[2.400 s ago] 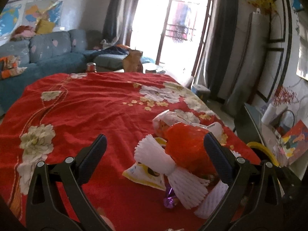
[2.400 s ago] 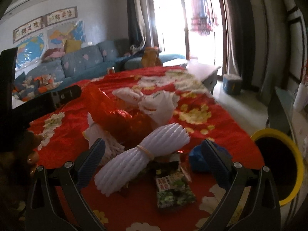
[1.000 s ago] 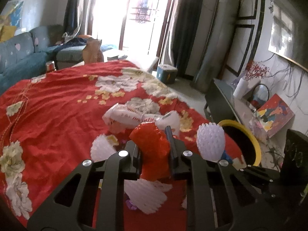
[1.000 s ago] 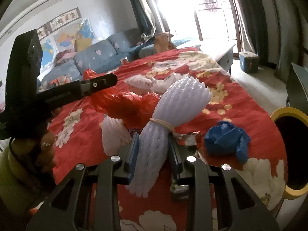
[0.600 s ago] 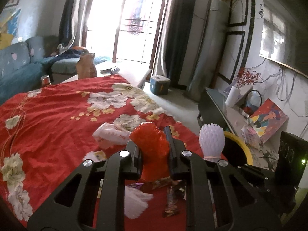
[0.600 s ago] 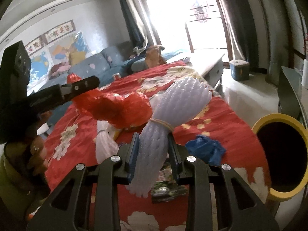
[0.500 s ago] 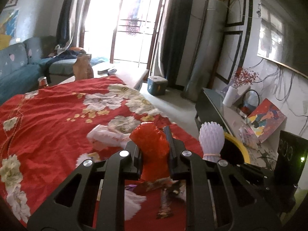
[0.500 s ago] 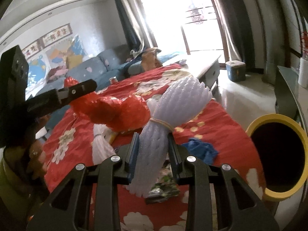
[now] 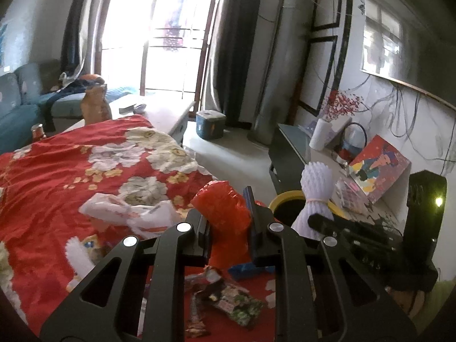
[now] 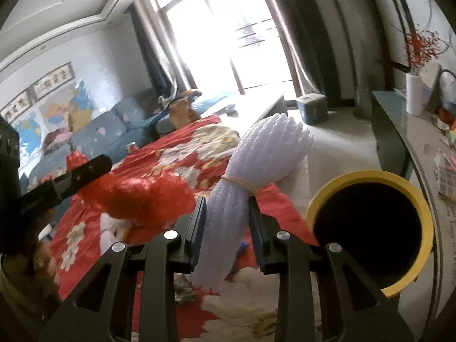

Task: Collect trash
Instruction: 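Carry both items over the yellow bin and open both grippers to drop them, then move both tools back over the trash on the bed, then grasp the snack wrapper with the right gripper while the left gripper grasps a white foam net, then carry both items over the yellow bin and open both grippers to drop them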

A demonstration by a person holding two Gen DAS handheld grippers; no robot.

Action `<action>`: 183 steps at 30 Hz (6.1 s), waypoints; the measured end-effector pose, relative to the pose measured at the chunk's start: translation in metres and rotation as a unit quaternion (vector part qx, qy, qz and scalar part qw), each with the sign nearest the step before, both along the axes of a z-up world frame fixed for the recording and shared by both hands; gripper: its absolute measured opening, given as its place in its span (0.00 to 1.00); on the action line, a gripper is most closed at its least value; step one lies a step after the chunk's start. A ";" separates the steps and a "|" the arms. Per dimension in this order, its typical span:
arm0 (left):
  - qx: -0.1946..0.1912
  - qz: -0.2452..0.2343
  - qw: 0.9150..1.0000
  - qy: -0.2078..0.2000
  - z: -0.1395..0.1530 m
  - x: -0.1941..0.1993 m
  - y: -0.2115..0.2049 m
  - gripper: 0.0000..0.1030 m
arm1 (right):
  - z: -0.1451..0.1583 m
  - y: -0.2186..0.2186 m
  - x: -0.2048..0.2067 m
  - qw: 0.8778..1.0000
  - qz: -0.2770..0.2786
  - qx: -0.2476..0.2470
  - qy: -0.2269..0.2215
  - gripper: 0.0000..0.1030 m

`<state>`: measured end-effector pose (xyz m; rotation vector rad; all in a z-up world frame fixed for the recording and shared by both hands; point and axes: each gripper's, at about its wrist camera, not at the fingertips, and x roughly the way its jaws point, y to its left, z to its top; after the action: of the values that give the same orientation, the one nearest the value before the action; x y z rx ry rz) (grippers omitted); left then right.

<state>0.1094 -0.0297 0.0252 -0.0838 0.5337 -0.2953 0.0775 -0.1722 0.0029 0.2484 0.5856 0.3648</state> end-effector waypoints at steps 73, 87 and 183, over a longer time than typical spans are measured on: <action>0.003 0.021 1.000 0.015 -0.031 0.047 -0.061 0.89 | -0.030 -0.075 0.018 0.994 -0.091 -0.025 0.048 0.69; -0.013 0.091 0.996 -0.007 -0.022 0.021 0.006 0.89 | -0.017 -0.001 0.003 0.999 0.007 -0.045 0.027 0.70; -0.051 0.070 0.995 0.054 -0.033 -0.032 0.045 0.16 | -0.009 0.026 -0.012 0.997 0.074 -0.029 0.019 0.12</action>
<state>0.0777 0.0157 -0.0074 -0.2351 0.6163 -0.1819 0.0651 -0.1467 -0.0061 0.1574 0.6527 0.4873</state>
